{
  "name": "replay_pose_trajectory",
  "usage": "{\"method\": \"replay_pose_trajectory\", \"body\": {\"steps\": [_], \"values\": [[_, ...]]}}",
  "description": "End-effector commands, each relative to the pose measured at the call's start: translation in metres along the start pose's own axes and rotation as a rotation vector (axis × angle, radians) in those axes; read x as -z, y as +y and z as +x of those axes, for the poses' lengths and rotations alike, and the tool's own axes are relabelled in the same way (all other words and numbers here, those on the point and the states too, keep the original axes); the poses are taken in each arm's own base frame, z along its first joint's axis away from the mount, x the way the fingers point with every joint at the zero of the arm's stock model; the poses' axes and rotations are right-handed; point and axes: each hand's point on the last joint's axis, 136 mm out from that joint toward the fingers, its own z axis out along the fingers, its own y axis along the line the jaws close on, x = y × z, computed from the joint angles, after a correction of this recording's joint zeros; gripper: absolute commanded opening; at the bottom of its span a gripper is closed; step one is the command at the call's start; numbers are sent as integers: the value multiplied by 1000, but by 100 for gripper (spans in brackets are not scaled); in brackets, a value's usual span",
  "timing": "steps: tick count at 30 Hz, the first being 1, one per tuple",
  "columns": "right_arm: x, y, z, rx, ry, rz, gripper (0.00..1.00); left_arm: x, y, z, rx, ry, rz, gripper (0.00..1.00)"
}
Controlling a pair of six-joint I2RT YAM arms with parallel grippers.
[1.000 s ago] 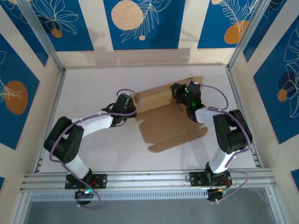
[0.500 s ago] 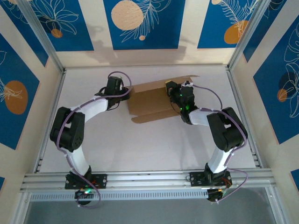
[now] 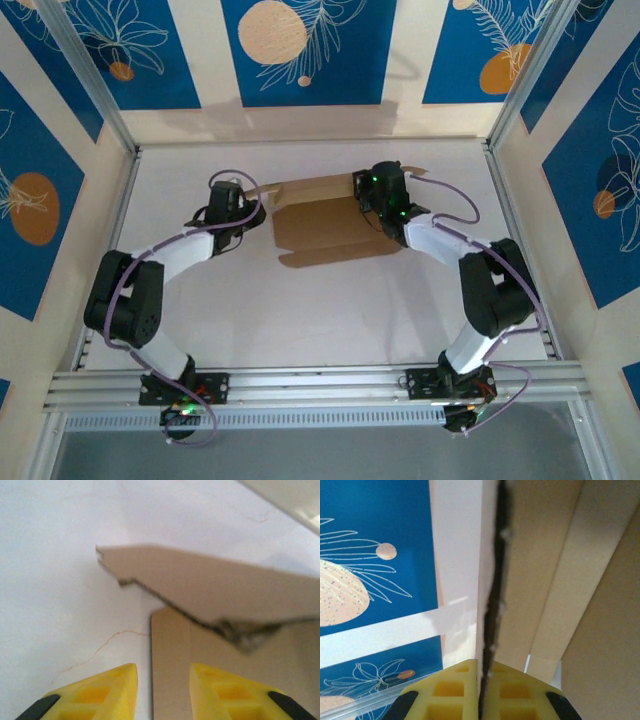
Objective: Fold the paper box
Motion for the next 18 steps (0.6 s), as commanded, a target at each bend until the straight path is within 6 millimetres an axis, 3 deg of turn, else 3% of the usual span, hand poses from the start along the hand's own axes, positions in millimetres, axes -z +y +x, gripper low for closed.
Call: {"method": "replay_pose_trajectory", "body": {"steps": [1, 4, 6, 10, 14, 18], "values": [[24, -14, -6, -37, -65, 191, 0, 5, 7, -17, 20, -52, -6, 31], [35, -6, -5, -31, -79, 257, 0, 3, 9, -21, 24, -58, -3, 29], [39, -12, -7, -76, -98, 289, 0, -2, 8, -16, 25, -40, 10, 27], [34, -25, -10, -134, -126, 303, 0, -11, 8, 13, 83, 3, 47, 23], [29, -33, -14, -108, -156, 297, 0, 0, 4, 33, 60, -55, 29, 24], [28, -41, -19, -116, -180, 304, 0, 21, 34, 21, 119, -165, -73, 26]]}}
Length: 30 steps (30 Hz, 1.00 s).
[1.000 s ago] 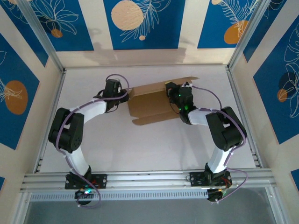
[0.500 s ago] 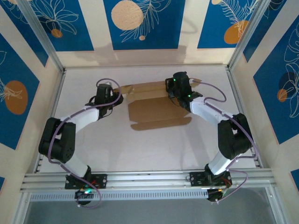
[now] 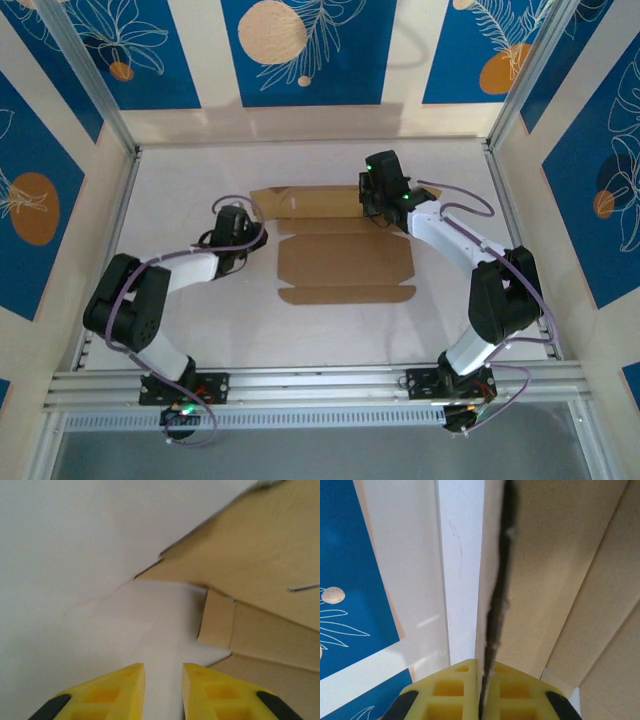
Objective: Fold the paper box
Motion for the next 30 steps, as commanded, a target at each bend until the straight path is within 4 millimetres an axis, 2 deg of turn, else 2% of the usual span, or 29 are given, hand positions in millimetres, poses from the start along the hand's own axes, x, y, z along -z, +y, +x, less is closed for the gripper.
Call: {"method": "replay_pose_trajectory", "body": {"steps": [1, 3, 5, 8, 11, 22, 30], "values": [[-6, -17, -11, -15, -64, 44, 0, 27, 8, -45, 63, -216, -34, 26], [-8, -18, -12, -27, -59, 50, 0, 37, 3, -52, 38, -268, -1, 25], [-10, -17, -11, -26, -55, 50, 0, 38, -13, -50, 1, -269, 77, 25], [-11, -15, -8, -28, -46, 46, 0, 25, -41, -36, -48, -202, 194, 24], [-13, -14, -6, -29, -31, 39, 0, 11, -51, -29, -59, -178, 238, 23], [-15, -19, -3, -33, -6, 23, 0, -38, -43, -34, 91, -231, 223, 24], [-16, -19, 0, -37, 4, 27, 0, -64, -47, -10, 164, -117, 250, 23]]}}
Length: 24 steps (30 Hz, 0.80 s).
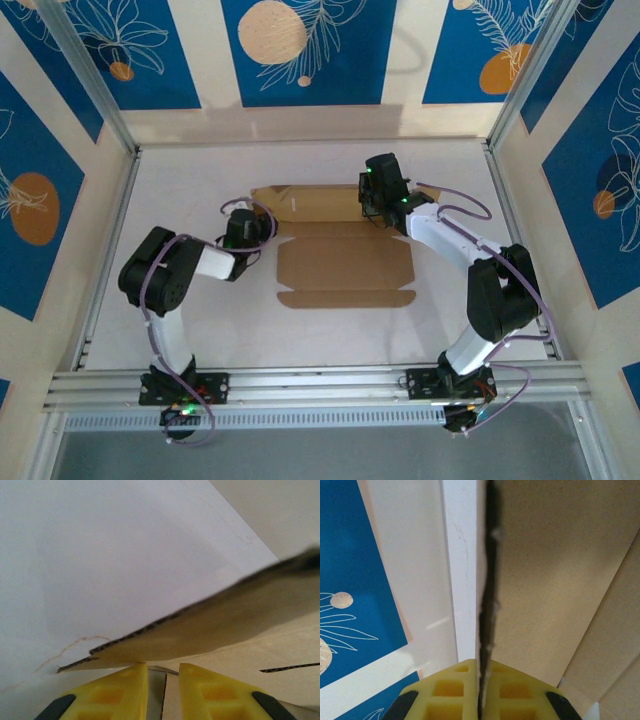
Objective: Fold the paper box
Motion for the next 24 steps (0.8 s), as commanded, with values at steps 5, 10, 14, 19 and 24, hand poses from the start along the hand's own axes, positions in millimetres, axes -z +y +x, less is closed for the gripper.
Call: {"method": "replay_pose_trajectory", "body": {"steps": [5, 10, 14, 19, 24], "values": [[-8, -20, 3, -8, 2, 66, 0, -16, -11, 25, 89, 122, 19, 25], [-9, -18, 7, -6, 10, 60, 0, -19, -18, 30, 126, 170, 14, 31], [-10, -18, 9, -11, 18, 56, 0, -22, -37, 33, 186, 210, 85, 33], [-11, -16, 10, -7, 22, 48, 0, -19, -54, 30, 247, 223, 158, 34], [-13, -18, 11, -11, 29, 47, 0, -17, -72, 29, 294, 238, 233, 34]]}}
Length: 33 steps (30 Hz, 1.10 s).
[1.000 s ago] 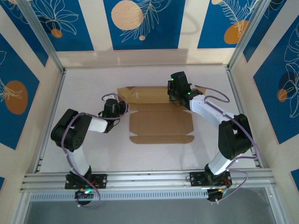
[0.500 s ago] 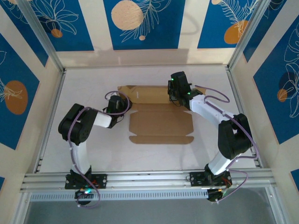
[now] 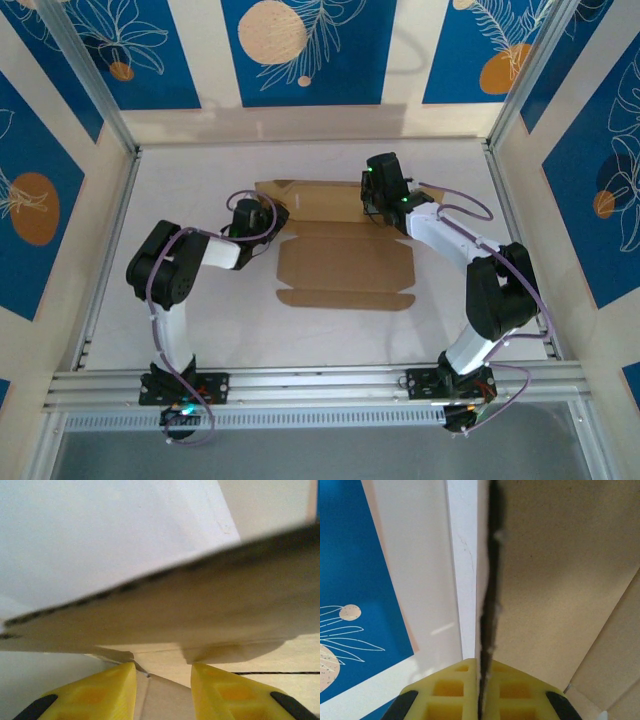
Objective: Fold the paper box
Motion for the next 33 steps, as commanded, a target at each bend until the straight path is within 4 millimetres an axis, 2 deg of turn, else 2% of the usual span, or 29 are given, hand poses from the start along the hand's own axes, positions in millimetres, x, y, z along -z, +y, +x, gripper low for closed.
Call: {"method": "replay_pose_trajectory", "body": {"steps": [1, 7, 13, 19, 23, 28, 33], "values": [[-9, -22, 19, 9, 66, 64, 0, -5, -34, 28, 31, 118, 137, 34], [-10, -19, 22, 7, 73, 58, 0, -5, -46, 36, 31, 136, 179, 34], [-12, -20, 25, 2, 86, 64, 0, -16, -49, 60, 26, 182, 184, 34], [-12, -21, 24, 2, 84, 62, 0, -20, -36, 70, 16, 201, 150, 34], [-12, -19, 19, 16, 89, 57, 0, -10, -39, 56, -2, 173, 159, 34], [-12, -13, 6, 71, 108, 48, 0, 21, -44, 18, -101, 111, 146, 41], [-14, -7, -2, 129, 166, 58, 0, 56, -73, 12, -416, 153, 136, 44]]}}
